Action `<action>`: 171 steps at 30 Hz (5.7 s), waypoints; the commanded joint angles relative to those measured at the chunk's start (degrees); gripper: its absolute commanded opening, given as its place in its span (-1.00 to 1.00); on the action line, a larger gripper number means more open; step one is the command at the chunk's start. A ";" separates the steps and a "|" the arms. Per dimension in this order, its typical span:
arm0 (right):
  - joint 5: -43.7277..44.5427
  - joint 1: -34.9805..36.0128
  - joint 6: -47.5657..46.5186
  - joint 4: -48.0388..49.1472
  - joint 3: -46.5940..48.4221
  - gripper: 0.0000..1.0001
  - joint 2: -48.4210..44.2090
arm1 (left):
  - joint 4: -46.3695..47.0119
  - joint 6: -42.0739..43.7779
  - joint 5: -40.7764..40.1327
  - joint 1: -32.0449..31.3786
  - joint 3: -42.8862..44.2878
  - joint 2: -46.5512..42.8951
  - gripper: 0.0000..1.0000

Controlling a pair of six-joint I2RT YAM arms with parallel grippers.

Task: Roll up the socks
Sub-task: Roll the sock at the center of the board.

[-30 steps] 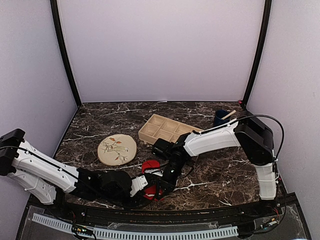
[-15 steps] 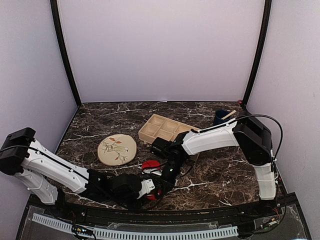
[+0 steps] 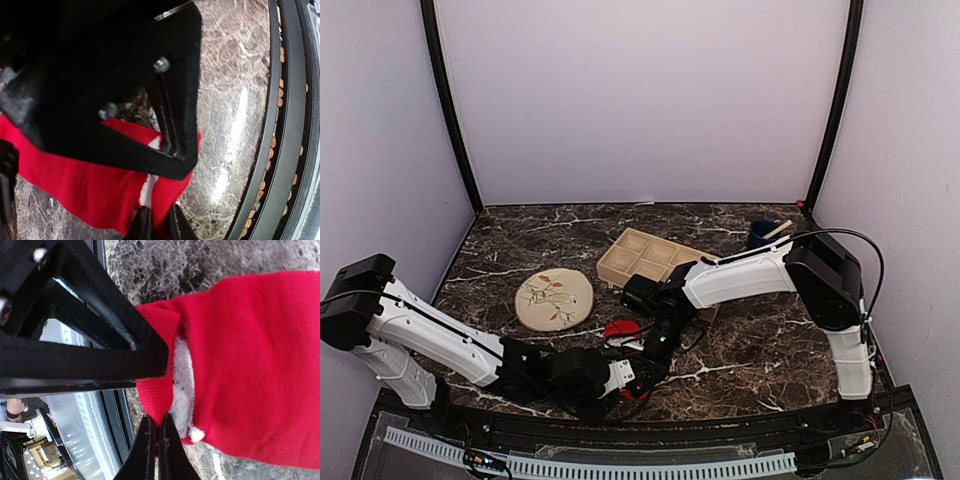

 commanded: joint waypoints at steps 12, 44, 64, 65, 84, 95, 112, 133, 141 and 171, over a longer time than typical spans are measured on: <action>0.18 -0.30 -0.16 -0.89 1.06 -1.00 0.82 | -3.13 -1.57 4.85 -0.37 0.94 0.91 -1.00; -3.07 -8.28 16.59 33.30 -24.57 -0.56 -15.56 | -5.12 -8.31 15.42 7.70 0.93 -2.78 -1.00; 25.85 -1.07 12.50 46.76 -39.37 -0.57 -29.25 | -10.60 -8.01 47.22 20.71 6.54 4.90 -1.00; 27.98 -0.08 11.79 46.84 -39.61 -0.58 -29.57 | -10.58 -8.06 48.67 21.23 6.46 5.30 -1.00; 42.58 15.46 1.94 50.46 -42.42 -0.29 -34.33 | -11.83 -7.43 59.72 25.36 7.61 10.76 -1.00; 46.82 20.82 -3.66 47.38 -36.72 -0.29 -27.40 | -14.66 -5.73 60.08 25.80 8.72 12.79 -1.00; 52.28 22.22 -10.10 45.50 -32.50 -0.34 -20.65 | -17.33 -3.19 62.68 26.81 10.04 15.23 -1.00; 50.51 22.11 -13.07 40.71 -30.59 -0.94 -17.46 | -18.99 -2.98 63.25 27.68 11.29 15.64 -0.89; 44.09 19.75 -8.61 37.76 -29.22 -1.00 -17.96 | -14.33 -8.23 57.09 29.61 8.44 9.58 -0.37; 1.42 1.64 8.98 31.25 -23.81 -1.00 -13.56 | 3.60 -13.12 38.22 27.45 -6.38 -10.92 0.03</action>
